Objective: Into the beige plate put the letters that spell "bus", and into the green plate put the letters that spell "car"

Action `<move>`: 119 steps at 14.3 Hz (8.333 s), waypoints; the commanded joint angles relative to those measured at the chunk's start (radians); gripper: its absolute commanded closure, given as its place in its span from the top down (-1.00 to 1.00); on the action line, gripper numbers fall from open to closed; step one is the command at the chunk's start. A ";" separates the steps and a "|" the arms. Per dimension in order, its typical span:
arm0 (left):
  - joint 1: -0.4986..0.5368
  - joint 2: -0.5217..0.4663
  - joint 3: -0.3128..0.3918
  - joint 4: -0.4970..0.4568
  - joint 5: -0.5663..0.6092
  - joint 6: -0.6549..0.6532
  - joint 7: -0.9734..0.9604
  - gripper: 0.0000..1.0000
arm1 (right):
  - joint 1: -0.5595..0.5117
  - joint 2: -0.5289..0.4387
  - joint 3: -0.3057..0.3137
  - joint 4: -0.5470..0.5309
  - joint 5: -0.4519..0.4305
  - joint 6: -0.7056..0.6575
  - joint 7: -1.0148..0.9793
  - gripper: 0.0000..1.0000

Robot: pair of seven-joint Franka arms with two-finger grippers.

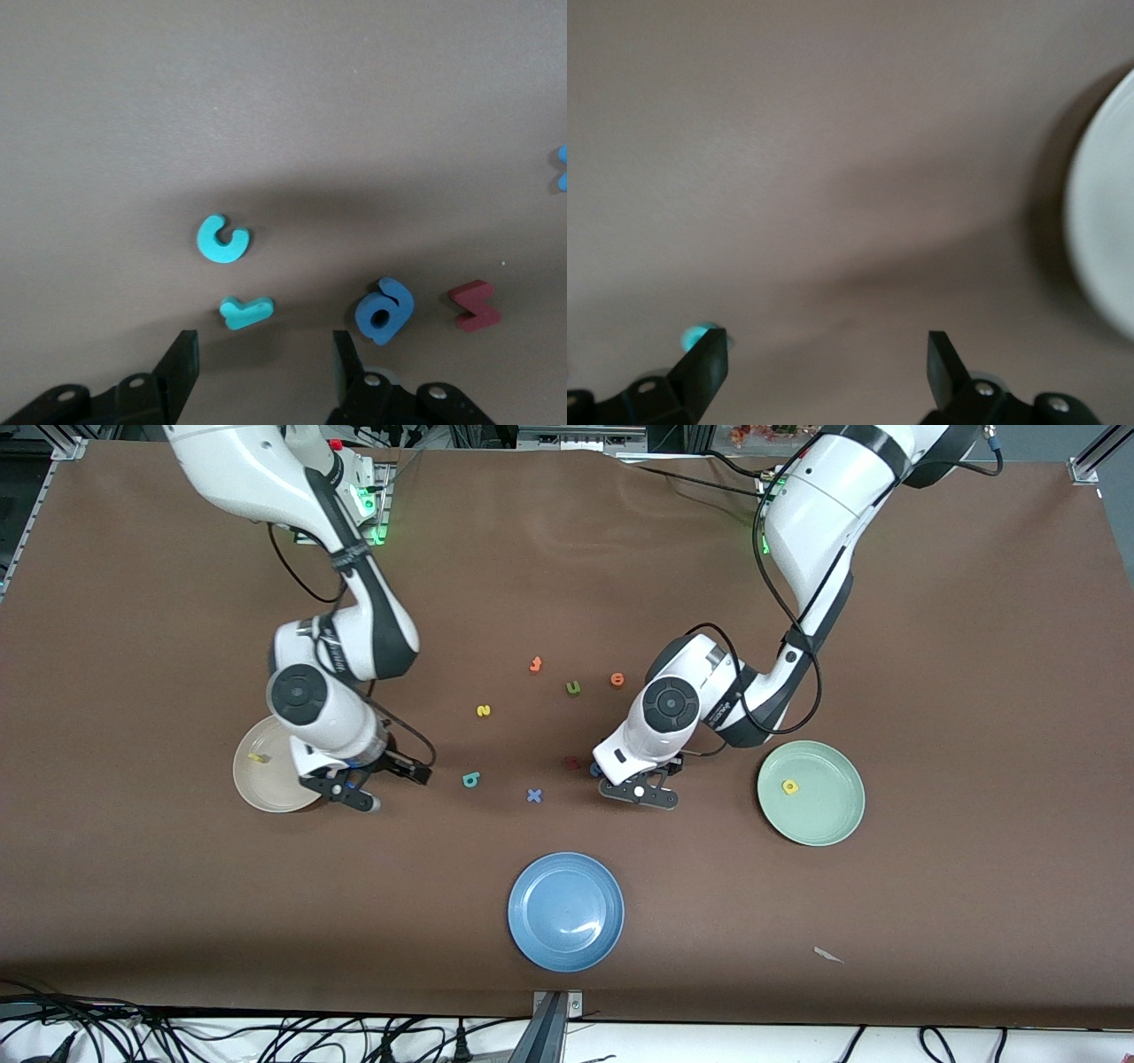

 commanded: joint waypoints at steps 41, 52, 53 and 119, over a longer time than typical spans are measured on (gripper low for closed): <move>0.471 -0.081 0.032 -0.093 0.104 -0.285 0.465 -0.40 | 0.123 0.233 0.007 0.198 0.016 0.050 0.532 -0.39; 0.314 -0.097 -0.117 0.084 0.076 -0.289 0.439 1.00 | 0.115 0.177 -0.038 0.240 -0.001 -0.162 0.064 -0.81; 0.264 -0.063 -0.112 0.126 0.082 -0.272 0.387 1.00 | 0.115 0.158 -0.064 0.226 0.000 -0.211 -0.045 -0.81; 0.462 -0.621 0.047 0.092 -0.117 -0.729 0.630 1.00 | 0.425 0.003 -0.131 -0.253 0.190 0.219 -0.163 -0.54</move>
